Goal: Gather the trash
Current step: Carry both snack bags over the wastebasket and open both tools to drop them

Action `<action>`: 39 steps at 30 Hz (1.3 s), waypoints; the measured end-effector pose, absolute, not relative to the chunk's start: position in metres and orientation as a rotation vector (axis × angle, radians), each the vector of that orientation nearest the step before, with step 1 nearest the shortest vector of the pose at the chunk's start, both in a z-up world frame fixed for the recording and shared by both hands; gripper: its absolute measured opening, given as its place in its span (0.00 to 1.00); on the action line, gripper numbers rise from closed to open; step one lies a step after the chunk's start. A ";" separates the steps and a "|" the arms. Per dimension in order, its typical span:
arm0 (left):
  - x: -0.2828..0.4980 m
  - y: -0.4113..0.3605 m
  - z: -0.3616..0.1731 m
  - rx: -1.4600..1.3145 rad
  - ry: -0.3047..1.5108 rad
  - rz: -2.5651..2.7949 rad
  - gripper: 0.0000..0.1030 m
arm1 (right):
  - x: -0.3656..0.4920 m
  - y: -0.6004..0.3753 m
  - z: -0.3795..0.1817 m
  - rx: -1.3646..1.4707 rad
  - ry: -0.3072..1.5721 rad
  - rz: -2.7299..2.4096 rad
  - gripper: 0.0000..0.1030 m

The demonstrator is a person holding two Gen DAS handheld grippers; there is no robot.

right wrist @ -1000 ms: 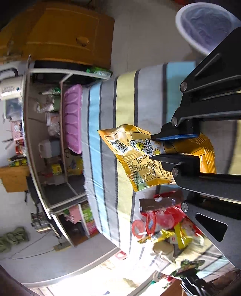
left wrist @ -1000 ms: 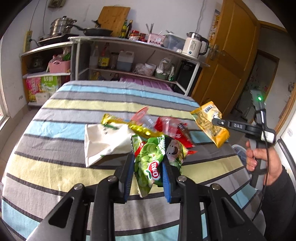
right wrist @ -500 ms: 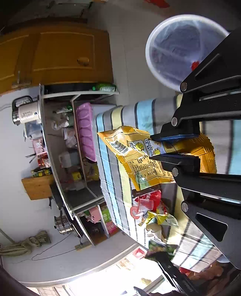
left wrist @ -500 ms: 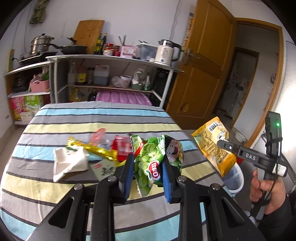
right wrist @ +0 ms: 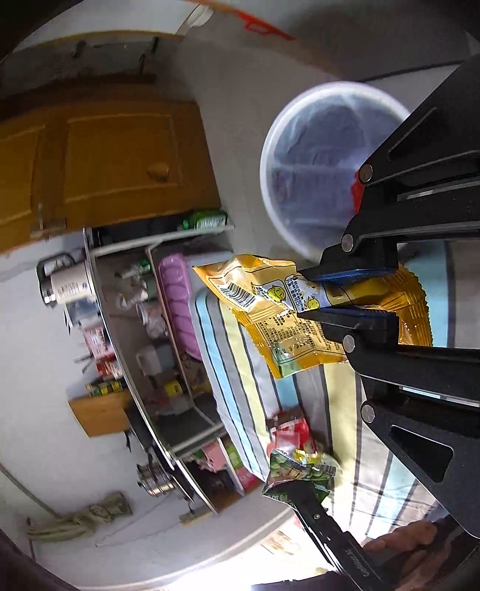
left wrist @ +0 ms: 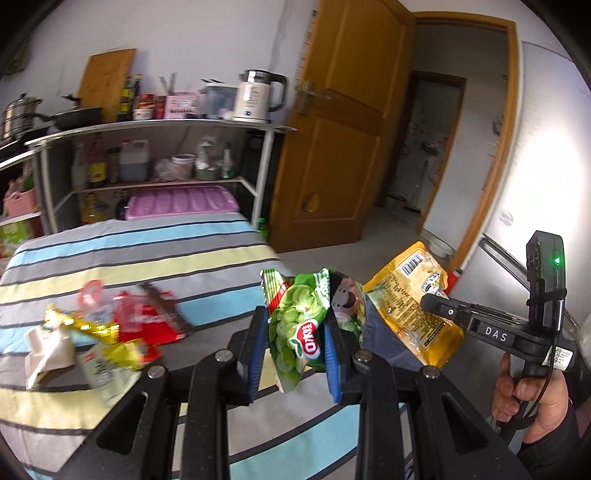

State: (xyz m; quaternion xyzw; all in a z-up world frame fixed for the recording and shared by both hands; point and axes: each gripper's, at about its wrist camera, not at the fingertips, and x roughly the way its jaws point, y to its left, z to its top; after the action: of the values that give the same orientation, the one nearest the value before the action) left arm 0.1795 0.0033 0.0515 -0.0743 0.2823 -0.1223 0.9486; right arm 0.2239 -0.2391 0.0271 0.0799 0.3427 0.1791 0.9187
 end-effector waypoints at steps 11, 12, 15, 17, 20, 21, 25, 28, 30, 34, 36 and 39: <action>0.227 -0.060 0.031 -0.117 0.647 -0.361 0.28 | 0.239 -0.297 0.006 0.222 0.732 0.244 0.12; 0.230 -0.065 0.028 -0.114 0.658 -0.368 0.28 | 0.240 -0.300 0.004 0.225 0.736 0.237 0.12; 0.242 -0.080 0.020 -0.103 0.688 -0.385 0.28 | 0.246 -0.311 -0.006 0.236 0.757 0.214 0.12; 0.250 -0.090 0.013 -0.098 0.708 -0.399 0.28 | 0.250 -0.318 -0.012 0.243 0.770 0.203 0.12; 0.260 -0.102 0.005 -0.086 0.737 -0.410 0.29 | 0.254 -0.327 -0.022 0.251 0.793 0.182 0.12; 0.263 -0.105 0.003 -0.084 0.744 -0.413 0.29 | 0.256 -0.329 -0.025 0.254 0.801 0.176 0.12; 0.276 -0.120 -0.007 -0.074 0.774 -0.423 0.30 | 0.262 -0.338 -0.036 0.264 0.828 0.150 0.12; 0.286 -0.130 -0.014 -0.068 0.796 -0.427 0.31 | 0.268 -0.346 -0.043 0.273 0.845 0.130 0.16; 0.291 -0.135 -0.019 -0.064 0.809 -0.425 0.32 | 0.272 -0.350 -0.048 0.286 0.859 0.115 0.18; 0.298 -0.141 -0.025 -0.066 0.826 -0.429 0.35 | 0.274 -0.356 -0.054 0.299 0.869 0.110 0.22; 0.299 -0.141 -0.026 -0.073 0.831 -0.432 0.39 | 0.275 -0.356 -0.055 0.299 0.867 0.109 0.22; 0.301 -0.138 -0.027 -0.086 0.833 -0.436 0.44 | 0.274 -0.357 -0.054 0.302 0.862 0.102 0.22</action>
State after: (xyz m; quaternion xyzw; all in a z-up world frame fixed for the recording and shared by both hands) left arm 0.3014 -0.1382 -0.0270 -0.0413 0.4013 -0.2100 0.8906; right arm 0.2742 -0.3575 -0.0537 0.1458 0.4162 0.0495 0.8962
